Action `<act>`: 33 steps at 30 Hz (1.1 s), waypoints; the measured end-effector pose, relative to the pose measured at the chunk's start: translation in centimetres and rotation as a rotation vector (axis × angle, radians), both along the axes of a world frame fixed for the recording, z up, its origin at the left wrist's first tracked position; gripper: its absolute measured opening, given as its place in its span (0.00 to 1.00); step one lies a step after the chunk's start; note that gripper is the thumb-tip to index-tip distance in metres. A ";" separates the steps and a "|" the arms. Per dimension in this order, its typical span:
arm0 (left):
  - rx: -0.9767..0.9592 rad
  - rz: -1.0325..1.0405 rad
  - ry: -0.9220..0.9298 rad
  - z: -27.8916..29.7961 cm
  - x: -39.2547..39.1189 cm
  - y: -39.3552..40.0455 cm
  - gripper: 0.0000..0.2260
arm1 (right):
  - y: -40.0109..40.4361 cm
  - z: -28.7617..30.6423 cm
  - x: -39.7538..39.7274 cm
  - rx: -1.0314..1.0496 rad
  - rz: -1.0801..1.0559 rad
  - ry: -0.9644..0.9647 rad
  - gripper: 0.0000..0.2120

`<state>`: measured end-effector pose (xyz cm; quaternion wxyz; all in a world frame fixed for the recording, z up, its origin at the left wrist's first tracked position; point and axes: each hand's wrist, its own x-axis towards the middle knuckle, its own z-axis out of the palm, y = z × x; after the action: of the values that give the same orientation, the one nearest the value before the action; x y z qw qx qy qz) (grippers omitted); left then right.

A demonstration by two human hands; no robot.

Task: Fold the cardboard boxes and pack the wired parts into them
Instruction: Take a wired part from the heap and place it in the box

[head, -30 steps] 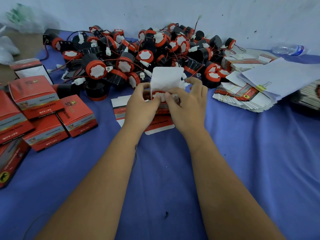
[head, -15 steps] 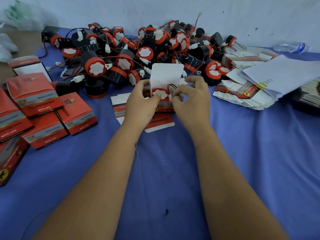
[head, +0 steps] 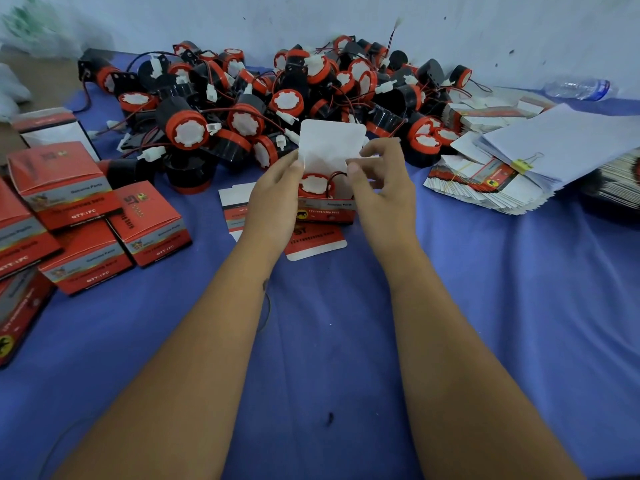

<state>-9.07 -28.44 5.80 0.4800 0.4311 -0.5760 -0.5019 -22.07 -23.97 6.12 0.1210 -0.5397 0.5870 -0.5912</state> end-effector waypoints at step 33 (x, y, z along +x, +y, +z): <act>0.003 -0.175 -0.076 0.2 2.5 -1.4 0.17 | -0.3 0.3 -1.3 0.304 0.183 -0.445 0.10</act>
<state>-6.57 -29.81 6.01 0.4114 0.3985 -0.6287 -0.5260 -23.35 -24.28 6.45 0.3794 -0.4228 0.5769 -0.5869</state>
